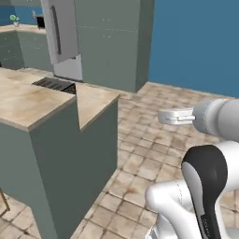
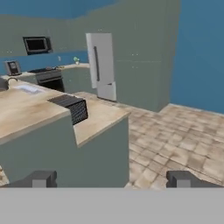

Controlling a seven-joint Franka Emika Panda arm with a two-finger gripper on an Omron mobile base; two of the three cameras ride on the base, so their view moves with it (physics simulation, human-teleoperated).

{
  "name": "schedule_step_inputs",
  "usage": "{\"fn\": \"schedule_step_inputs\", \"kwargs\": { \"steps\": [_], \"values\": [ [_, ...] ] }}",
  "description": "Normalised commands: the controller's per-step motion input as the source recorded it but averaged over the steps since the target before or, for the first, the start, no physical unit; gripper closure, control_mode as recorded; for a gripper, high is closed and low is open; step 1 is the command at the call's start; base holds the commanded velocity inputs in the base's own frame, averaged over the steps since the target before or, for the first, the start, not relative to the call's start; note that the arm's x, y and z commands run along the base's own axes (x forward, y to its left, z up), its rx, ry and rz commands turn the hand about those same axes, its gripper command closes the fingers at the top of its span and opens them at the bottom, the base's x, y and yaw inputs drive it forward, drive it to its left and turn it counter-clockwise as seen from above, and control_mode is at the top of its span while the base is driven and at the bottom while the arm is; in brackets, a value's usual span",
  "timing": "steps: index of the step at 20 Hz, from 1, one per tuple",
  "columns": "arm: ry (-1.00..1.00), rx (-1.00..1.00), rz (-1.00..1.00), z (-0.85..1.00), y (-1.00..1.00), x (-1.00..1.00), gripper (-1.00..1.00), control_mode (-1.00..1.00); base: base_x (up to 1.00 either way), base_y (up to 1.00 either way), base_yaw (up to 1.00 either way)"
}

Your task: Place the cold items (lemon and cucumber) from the fridge in one tupperware on the dining counter. Place the warm items (kebab skewer and hot dog) in the stove area in another tupperware.

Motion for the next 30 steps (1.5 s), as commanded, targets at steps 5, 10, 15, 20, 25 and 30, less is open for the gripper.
{"fn": "schedule_step_inputs", "kwargs": {
  "steps": [5, 10, 15, 20, 25, 30],
  "values": [
    [0.00, 0.00, 0.00, 0.00, 0.00, 0.00, -1.00, 1.00, 0.85, -0.87, 0.43],
    [0.00, 0.00, 0.00, 0.00, 0.00, 0.00, -1.00, 1.00, 0.81, -0.95, 0.35],
    [0.00, 0.00, 0.00, 0.00, 0.00, 0.00, -1.00, 1.00, 0.76, -0.98, 0.34],
    [0.00, 0.00, 0.00, 0.00, 0.00, 0.00, -1.00, 1.00, 0.79, -0.98, 0.32],
    [0.00, 0.00, 0.00, 0.00, 0.00, 0.00, -1.00, 1.00, 0.76, -0.98, 0.34],
    [0.00, 0.00, 0.00, 0.00, 0.00, 0.00, -1.00, 1.00, 0.78, -0.97, 0.34]
  ]
}}
